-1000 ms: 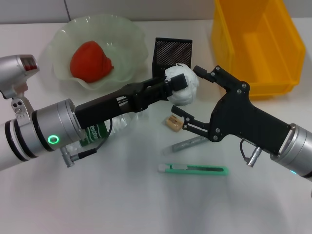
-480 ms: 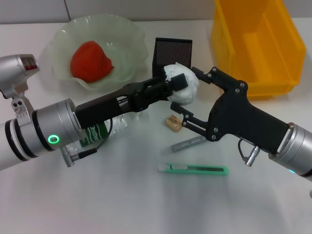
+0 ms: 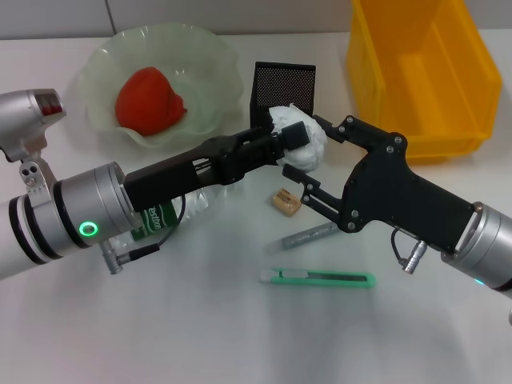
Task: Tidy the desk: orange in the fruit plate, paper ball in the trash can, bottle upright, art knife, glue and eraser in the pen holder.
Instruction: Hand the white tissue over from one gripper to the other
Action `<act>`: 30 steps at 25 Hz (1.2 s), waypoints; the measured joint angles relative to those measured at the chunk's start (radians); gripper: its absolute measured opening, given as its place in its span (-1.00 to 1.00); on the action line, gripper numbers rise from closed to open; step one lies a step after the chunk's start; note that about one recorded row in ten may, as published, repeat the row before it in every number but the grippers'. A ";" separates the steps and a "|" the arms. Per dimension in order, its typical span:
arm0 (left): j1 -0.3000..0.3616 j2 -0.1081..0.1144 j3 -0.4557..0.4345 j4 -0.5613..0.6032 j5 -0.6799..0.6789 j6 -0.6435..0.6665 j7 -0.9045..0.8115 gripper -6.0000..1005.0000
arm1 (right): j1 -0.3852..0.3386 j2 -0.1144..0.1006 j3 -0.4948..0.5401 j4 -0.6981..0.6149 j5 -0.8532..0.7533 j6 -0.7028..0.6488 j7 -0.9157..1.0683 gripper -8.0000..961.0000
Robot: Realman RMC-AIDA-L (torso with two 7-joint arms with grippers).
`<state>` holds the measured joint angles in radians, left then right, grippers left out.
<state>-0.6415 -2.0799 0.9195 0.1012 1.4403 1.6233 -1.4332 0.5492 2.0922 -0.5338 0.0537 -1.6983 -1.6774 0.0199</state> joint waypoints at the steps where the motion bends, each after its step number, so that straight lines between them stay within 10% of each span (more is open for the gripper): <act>1: 0.000 0.000 0.000 0.000 0.000 0.000 0.000 0.01 | 0.000 0.000 0.000 0.000 0.000 -0.001 0.000 0.12; 19: -0.003 0.000 -0.004 0.001 0.003 0.012 0.007 0.03 | 0.000 0.000 0.010 0.000 0.000 -0.005 0.000 0.09; 30: 0.002 0.000 -0.005 0.013 -0.008 0.010 0.009 0.57 | -0.002 0.000 0.011 -0.003 0.000 -0.007 0.000 0.08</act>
<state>-0.6396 -2.0801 0.9141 0.1142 1.4325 1.6336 -1.4238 0.5476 2.0923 -0.5227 0.0503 -1.6980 -1.6846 0.0199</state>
